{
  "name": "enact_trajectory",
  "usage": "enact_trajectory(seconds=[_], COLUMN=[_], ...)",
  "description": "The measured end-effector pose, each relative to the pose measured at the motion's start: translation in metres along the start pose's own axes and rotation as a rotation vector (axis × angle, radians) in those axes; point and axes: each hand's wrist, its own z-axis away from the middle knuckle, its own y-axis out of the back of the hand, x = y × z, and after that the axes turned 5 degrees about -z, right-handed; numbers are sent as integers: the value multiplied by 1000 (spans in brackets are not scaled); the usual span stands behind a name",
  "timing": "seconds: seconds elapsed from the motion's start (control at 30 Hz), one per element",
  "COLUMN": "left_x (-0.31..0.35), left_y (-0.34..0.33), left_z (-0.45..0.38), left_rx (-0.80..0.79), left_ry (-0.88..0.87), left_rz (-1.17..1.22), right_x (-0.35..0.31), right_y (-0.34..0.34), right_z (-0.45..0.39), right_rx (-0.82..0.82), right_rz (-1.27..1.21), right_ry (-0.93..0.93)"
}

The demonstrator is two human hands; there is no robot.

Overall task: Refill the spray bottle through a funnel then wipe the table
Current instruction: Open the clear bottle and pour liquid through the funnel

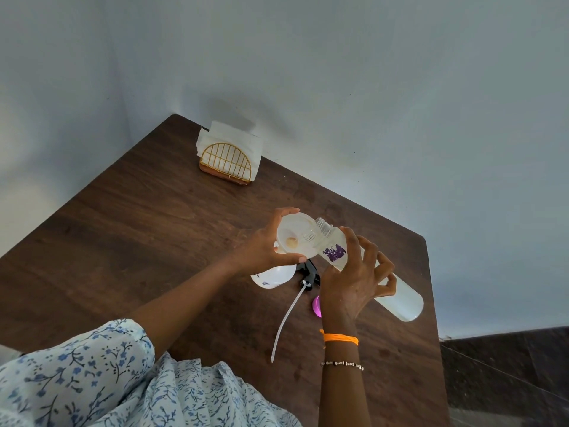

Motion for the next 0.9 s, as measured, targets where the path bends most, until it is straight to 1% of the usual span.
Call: enact_trajectory(seconds=[0.9], left_x=[1], left_y=[0], left_z=[0], left_rx=[0], left_ry=[1], left_rz=[13], right_x=[-1], right_y=[0], right_z=[0], right_rx=[3], right_rz=[3], right_ry=[1])
